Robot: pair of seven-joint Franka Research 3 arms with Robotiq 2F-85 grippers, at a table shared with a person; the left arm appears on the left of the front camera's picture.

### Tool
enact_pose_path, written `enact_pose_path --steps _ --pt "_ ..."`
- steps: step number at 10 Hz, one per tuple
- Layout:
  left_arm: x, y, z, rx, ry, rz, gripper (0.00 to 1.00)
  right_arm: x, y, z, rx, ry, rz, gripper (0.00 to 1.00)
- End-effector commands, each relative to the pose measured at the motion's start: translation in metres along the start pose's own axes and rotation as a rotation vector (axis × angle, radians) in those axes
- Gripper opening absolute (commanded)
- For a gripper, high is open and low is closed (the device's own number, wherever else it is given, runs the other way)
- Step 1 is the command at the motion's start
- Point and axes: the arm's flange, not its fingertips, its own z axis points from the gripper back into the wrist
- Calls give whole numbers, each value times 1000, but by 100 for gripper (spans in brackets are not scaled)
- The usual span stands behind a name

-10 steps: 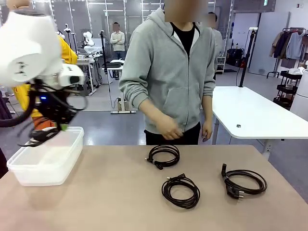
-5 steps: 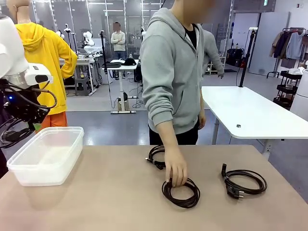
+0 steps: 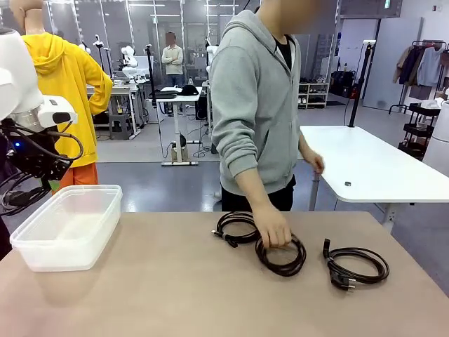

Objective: Organize and store the cables.
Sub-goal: Place the Power Cable into the Organizing box.

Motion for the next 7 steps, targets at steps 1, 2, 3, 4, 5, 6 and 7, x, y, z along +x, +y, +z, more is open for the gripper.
enact_pose_path --steps 1,2,3,4,5,6,7 --pt "34 11 -32 -7 -39 -72 18 1 -1 0 10 -13 17 100" --pt "47 9 -54 35 -28 -34 18 1 -1 0 10 -13 17 100" --pt "56 7 -69 28 -1 -10 18 1 -1 0 10 -13 17 100" --pt "61 5 -84 -8 25 4 18 1 -1 0 10 -13 17 100" --pt "67 4 -98 -40 49 25 18 1 -1 0 10 -13 17 100" --pt "75 2 -116 -61 63 35 18 1 -1 0 10 -13 17 100" --pt "78 0 -132 -78 99 38 18 1 -1 0 10 -13 17 100"
